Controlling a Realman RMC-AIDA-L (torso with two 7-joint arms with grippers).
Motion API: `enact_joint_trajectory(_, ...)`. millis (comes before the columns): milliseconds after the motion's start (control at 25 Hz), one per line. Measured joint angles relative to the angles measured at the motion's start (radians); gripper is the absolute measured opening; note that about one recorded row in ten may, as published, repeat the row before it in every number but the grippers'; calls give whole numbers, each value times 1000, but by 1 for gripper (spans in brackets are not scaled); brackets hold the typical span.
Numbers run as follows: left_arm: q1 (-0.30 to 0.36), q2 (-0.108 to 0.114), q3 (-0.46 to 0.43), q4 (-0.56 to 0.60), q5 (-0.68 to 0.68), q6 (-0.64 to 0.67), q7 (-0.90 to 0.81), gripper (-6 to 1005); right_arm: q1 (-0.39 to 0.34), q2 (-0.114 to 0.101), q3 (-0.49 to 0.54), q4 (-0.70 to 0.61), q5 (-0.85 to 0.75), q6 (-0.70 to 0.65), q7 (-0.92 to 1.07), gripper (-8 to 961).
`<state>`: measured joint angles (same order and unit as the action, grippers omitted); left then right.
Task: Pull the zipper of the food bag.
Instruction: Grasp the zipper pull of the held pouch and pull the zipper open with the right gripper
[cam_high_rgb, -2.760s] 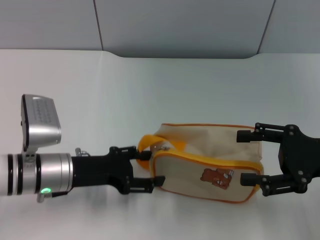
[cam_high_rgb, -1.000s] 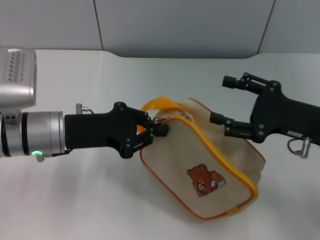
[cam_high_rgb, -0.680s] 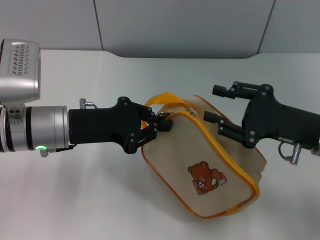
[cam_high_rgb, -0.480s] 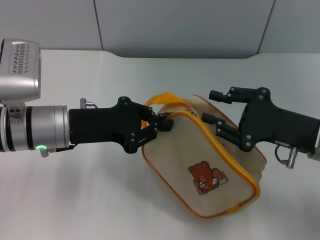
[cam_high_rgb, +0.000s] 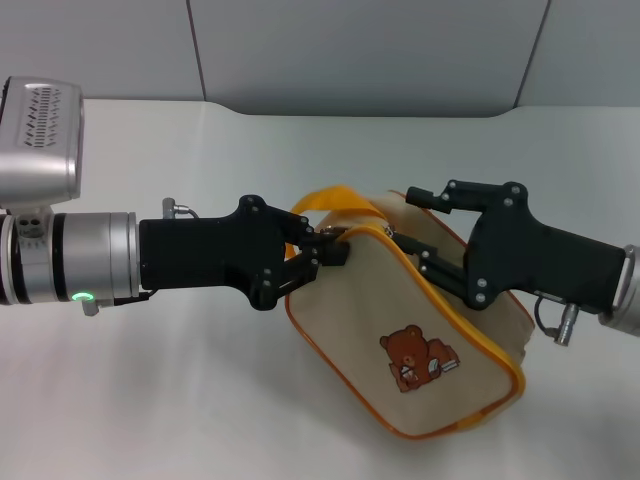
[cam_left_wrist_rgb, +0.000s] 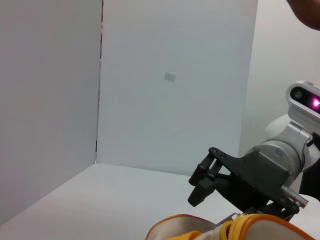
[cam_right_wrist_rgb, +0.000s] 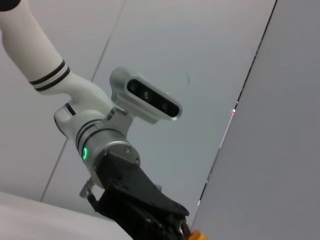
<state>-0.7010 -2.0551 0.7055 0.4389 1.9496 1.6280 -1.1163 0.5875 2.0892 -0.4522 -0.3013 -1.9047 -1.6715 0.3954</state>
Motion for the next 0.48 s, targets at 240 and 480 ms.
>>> enact_joint_trajectory(240, 1, 2, -5, 0, 0, 3, 0, 70, 8, 0, -4, 37, 4, 0, -34, 410)
enact_joint_trajectory(480, 4, 4, -13, 0, 0, 3, 0, 68, 13, 0, -28, 56, 2, 0, -36, 410)
